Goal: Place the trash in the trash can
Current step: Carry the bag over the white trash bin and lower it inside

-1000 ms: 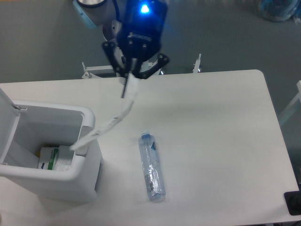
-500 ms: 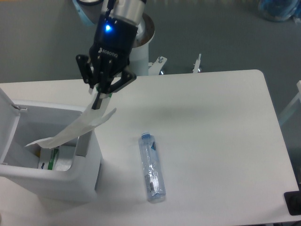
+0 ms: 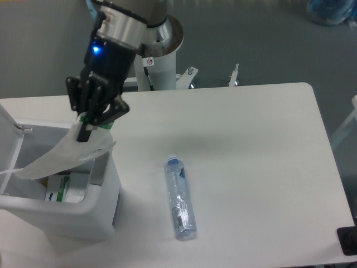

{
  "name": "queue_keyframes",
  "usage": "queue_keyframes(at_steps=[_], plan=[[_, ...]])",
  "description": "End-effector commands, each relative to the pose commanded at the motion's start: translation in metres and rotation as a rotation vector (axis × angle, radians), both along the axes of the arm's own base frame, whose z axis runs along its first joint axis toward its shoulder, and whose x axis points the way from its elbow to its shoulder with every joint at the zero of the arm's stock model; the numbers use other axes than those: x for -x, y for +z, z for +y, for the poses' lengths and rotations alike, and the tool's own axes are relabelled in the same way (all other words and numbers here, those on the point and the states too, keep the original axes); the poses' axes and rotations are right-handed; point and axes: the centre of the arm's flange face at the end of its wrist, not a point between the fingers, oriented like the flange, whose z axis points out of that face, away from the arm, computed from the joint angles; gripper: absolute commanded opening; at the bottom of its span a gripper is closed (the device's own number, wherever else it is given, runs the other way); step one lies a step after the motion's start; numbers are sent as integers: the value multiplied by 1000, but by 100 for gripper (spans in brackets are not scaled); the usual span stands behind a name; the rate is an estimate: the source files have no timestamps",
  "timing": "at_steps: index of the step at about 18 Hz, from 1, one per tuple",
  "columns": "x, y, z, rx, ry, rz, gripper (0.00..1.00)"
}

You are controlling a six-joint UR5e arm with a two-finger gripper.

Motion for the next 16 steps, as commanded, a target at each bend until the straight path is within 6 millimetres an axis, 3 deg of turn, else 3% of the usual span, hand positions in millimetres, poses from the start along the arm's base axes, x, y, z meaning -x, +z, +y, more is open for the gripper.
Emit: queue_keyframes(at_steps=[3,7,16], plan=[[-3,-7,13,10,-16,-10,10],[-20,-33,19,50,-44,-40,10],[-35,-47,22,112,-14,-25,10]])
